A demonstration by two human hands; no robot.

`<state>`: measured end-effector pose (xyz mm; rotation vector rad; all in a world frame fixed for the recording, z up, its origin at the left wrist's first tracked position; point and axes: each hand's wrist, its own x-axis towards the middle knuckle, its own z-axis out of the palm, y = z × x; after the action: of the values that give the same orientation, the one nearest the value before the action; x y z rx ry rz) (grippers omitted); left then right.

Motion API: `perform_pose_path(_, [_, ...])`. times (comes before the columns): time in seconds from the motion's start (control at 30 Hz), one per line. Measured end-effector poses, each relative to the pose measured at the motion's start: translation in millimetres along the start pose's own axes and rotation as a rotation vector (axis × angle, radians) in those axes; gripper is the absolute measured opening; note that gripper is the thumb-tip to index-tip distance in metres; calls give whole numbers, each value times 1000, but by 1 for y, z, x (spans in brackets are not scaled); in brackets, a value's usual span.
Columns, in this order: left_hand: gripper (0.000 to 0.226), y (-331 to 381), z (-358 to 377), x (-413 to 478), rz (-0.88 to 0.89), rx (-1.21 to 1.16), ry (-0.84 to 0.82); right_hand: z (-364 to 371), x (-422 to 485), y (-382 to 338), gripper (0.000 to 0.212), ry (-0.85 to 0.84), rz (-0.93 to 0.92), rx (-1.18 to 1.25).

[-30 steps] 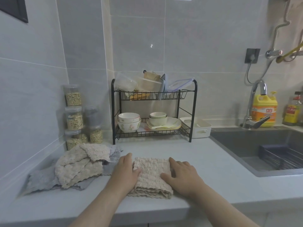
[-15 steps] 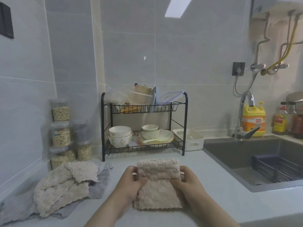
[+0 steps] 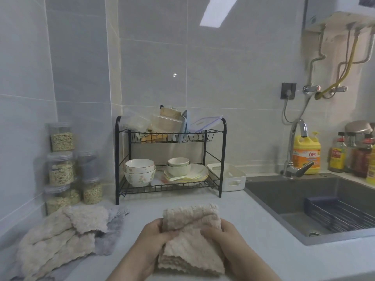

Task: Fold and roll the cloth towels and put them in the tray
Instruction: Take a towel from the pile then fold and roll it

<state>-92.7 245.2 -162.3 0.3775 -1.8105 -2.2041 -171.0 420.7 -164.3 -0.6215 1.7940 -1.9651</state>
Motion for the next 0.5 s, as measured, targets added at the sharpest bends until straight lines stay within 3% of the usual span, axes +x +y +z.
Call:
perform_pose_path(0.1, [29, 1, -2, -2, 1, -73, -22, 5, 0, 1, 45, 45, 22, -111])
perform_pose_path(0.2, [43, 3, 2, -5, -10, -81, -93, 7, -3, -1, 18, 83, -42, -105])
perform_pose_path(0.3, [54, 1, 1, -4, -15, -124, -89, 1, -3, -2, 23, 56, -34, 7])
perform_pose_path(0.43, [53, 2, -2, -6, -17, -154, -140, -4, -1, -1, 23, 29, -22, 146])
perform_pose_path(0.5, [44, 1, -2, -3, -24, -132, -117, -5, -2, -2, 36, -29, -26, 219])
